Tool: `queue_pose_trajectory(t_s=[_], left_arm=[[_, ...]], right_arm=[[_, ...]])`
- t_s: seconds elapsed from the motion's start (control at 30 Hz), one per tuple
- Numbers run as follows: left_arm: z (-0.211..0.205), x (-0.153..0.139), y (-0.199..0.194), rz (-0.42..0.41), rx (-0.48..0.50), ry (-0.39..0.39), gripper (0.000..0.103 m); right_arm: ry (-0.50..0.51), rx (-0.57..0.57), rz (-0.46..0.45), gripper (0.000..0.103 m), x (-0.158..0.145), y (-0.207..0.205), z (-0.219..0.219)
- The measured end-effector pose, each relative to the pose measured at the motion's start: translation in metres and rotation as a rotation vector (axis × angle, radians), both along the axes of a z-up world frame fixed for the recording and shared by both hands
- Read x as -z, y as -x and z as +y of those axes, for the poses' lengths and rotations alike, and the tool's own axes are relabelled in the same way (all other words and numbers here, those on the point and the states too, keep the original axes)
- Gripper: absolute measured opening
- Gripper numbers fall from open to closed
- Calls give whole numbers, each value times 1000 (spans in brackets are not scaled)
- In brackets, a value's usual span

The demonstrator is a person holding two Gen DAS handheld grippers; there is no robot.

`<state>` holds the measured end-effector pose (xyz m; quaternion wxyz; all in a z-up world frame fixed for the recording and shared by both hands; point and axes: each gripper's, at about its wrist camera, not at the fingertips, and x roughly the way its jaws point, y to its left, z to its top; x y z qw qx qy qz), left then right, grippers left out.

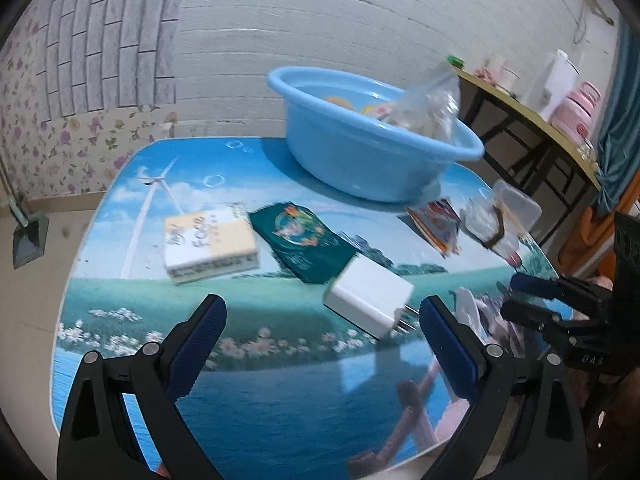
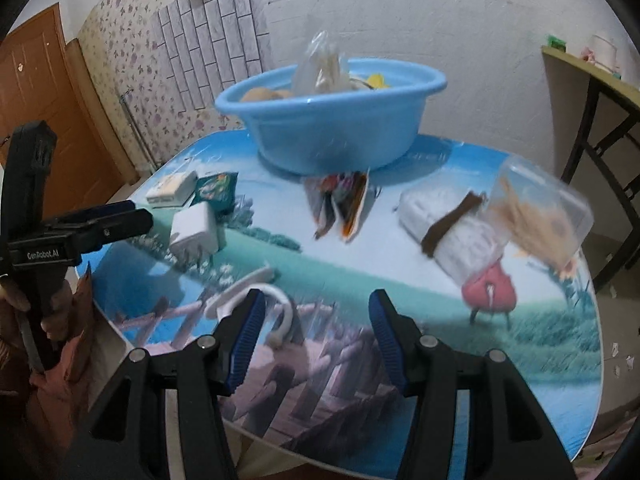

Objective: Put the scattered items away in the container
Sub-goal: 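Withdraw both tools from the basin toward the remaining items, then grasp the white hook earphone with the right tool while the left tool grasps the white charger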

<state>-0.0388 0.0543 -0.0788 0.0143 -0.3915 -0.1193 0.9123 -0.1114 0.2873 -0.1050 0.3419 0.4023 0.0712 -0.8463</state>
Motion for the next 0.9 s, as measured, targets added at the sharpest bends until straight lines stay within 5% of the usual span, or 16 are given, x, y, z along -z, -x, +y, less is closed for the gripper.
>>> queue_pose_trajectory(t_s=[0.27,0.6,0.7,0.9], left_arm=[[26,5,12,-32,91,113,97],[47,13,29,-63,190,153,97],[48,11,26,-41,202,146,65],[38,6,18,-26,172,113,65]], right_arm=[[39,-58,23,54,-5,-7,-6],[6,-114,36,63,-1,-16,-16],[-3,-121,33,63,0,-16,-18],[-21,-136,31,63,4,-18,-23]])
